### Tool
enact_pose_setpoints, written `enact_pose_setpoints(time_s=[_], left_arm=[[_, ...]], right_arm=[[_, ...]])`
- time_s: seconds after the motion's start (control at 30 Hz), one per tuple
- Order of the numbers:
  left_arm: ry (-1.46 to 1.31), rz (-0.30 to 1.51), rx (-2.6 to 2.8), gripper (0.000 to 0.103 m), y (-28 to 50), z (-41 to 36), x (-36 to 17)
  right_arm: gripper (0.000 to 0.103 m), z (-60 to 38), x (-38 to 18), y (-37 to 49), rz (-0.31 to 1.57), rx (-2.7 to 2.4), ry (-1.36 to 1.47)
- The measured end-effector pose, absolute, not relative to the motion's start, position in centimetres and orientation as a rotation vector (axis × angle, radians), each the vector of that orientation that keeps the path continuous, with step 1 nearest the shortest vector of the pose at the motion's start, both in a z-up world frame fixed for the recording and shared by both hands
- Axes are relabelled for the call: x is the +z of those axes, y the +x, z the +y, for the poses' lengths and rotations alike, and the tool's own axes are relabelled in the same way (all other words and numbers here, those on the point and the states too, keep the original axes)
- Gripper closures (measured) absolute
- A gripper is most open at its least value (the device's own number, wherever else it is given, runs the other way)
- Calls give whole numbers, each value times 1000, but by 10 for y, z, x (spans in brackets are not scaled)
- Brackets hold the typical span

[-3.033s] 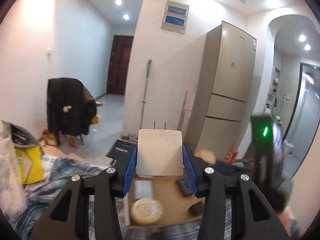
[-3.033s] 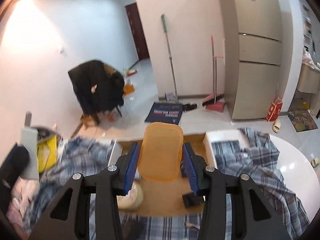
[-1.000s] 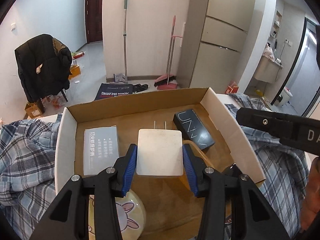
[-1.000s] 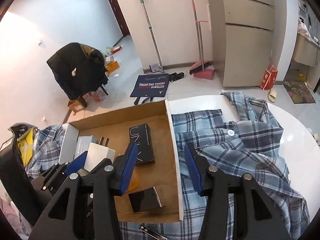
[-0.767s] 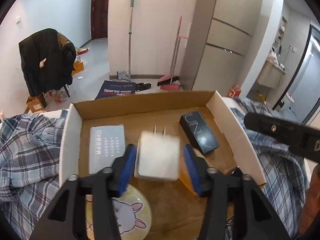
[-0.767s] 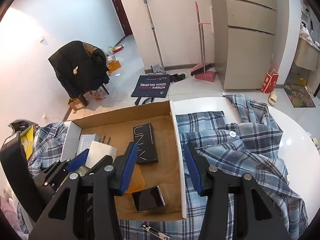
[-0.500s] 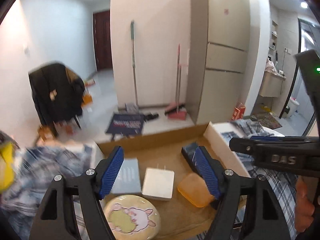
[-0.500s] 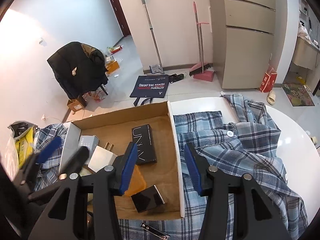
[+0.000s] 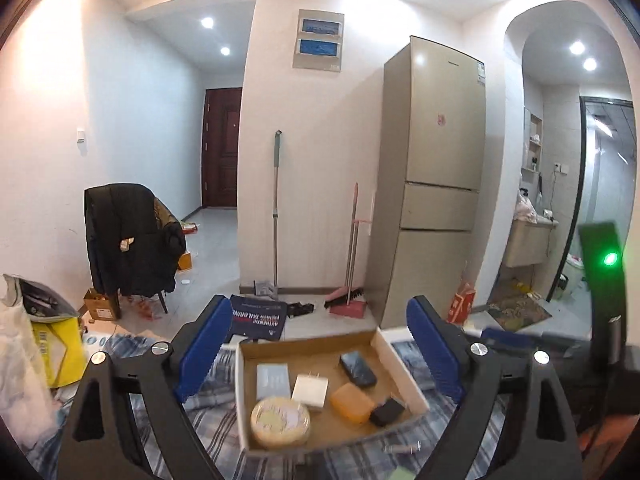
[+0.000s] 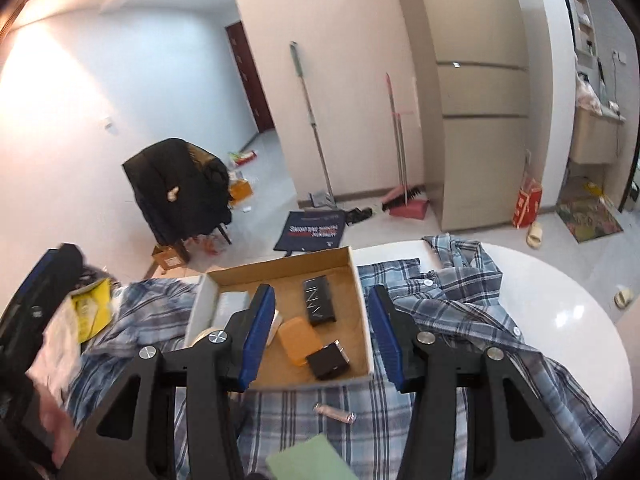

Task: Organize rigid objects
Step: 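Move the left tool to the black remote and grasp it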

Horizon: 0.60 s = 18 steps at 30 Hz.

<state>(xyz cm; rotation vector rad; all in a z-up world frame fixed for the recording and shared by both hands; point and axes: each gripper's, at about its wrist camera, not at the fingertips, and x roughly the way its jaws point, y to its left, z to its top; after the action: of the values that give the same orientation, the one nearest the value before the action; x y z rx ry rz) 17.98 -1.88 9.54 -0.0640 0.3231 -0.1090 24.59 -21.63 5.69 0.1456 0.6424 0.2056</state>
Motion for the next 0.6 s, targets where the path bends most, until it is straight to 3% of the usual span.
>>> enact_pose_setpoints(time_s=[0.2,0.6], left_arm=[[-76,367,22,12,136,-6,75],[-203,565,-23,13,125,7,8]], right_arm=[[47,-208,51,199,605,225,87],[47,-202,-13,181,677,318,60]])
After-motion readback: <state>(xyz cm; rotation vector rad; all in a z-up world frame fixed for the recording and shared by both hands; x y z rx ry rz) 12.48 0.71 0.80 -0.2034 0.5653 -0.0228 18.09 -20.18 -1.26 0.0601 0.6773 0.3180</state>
